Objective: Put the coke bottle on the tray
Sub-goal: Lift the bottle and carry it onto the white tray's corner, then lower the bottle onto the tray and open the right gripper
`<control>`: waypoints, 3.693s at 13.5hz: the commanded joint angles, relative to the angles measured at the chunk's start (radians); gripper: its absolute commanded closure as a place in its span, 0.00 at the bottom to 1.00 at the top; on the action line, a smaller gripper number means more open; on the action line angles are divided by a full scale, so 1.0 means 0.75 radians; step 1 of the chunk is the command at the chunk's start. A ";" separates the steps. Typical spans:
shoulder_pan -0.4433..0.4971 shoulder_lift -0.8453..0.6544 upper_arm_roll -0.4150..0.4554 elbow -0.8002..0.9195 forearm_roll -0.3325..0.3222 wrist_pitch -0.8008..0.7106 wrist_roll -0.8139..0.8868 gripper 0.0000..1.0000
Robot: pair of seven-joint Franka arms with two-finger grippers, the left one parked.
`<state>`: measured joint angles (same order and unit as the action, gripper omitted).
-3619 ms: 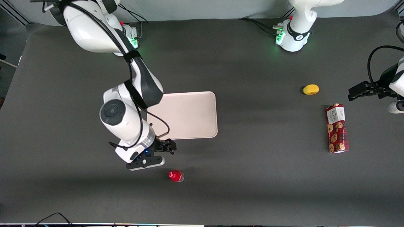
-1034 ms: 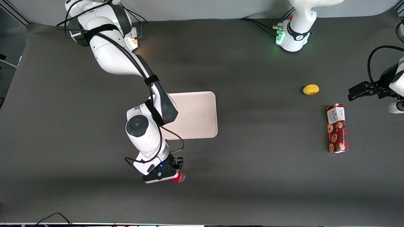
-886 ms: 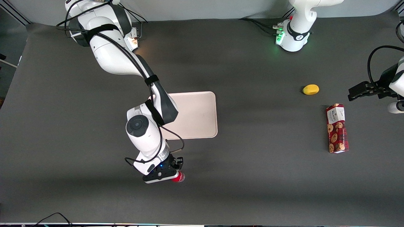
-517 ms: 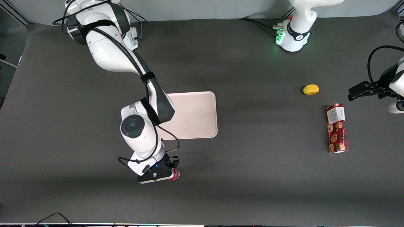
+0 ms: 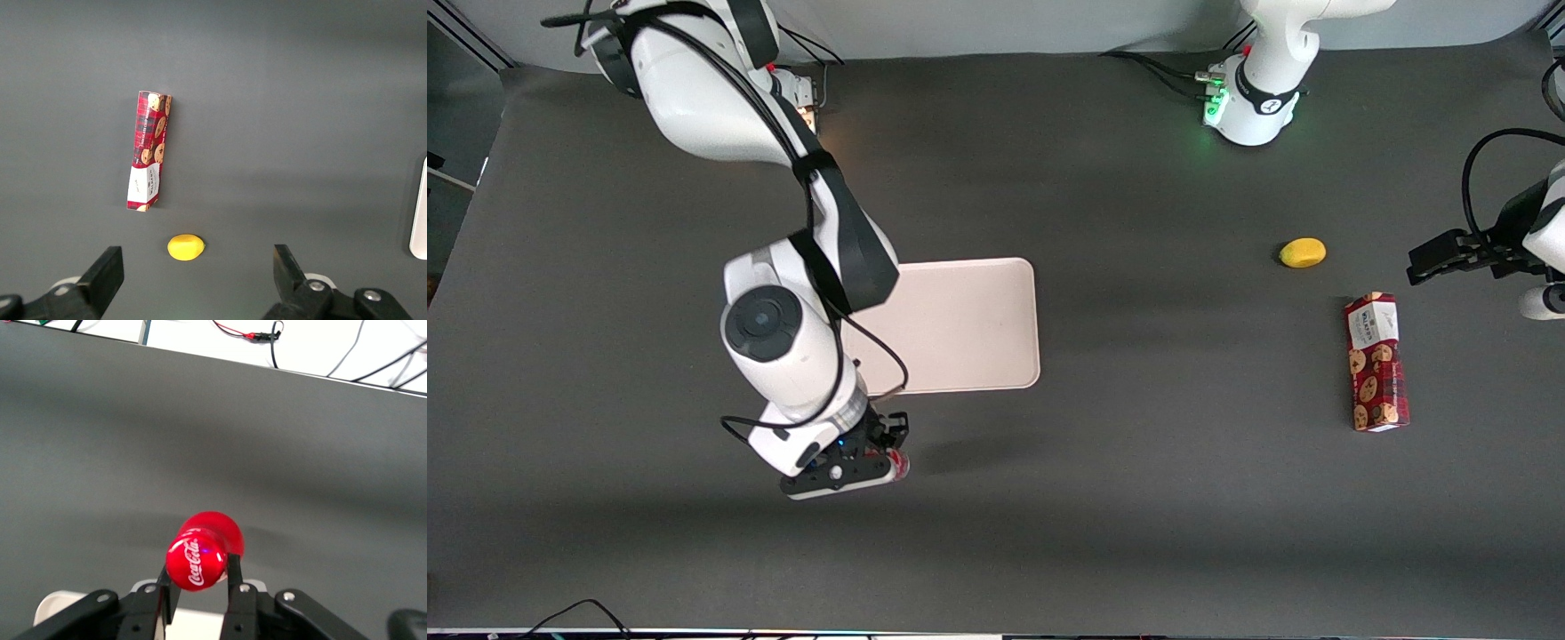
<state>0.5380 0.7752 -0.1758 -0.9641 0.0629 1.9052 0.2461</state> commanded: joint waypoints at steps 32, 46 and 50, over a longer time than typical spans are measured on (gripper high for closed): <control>-0.083 -0.913 0.271 -1.650 -0.256 0.763 0.355 1.00; -0.100 -0.809 0.269 -1.684 -0.329 0.900 0.398 0.80; -0.102 -0.809 0.267 -1.684 -0.329 0.894 0.394 0.00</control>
<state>0.4697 0.1657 0.0209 -2.2288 -0.1513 2.5612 0.5073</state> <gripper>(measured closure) 0.423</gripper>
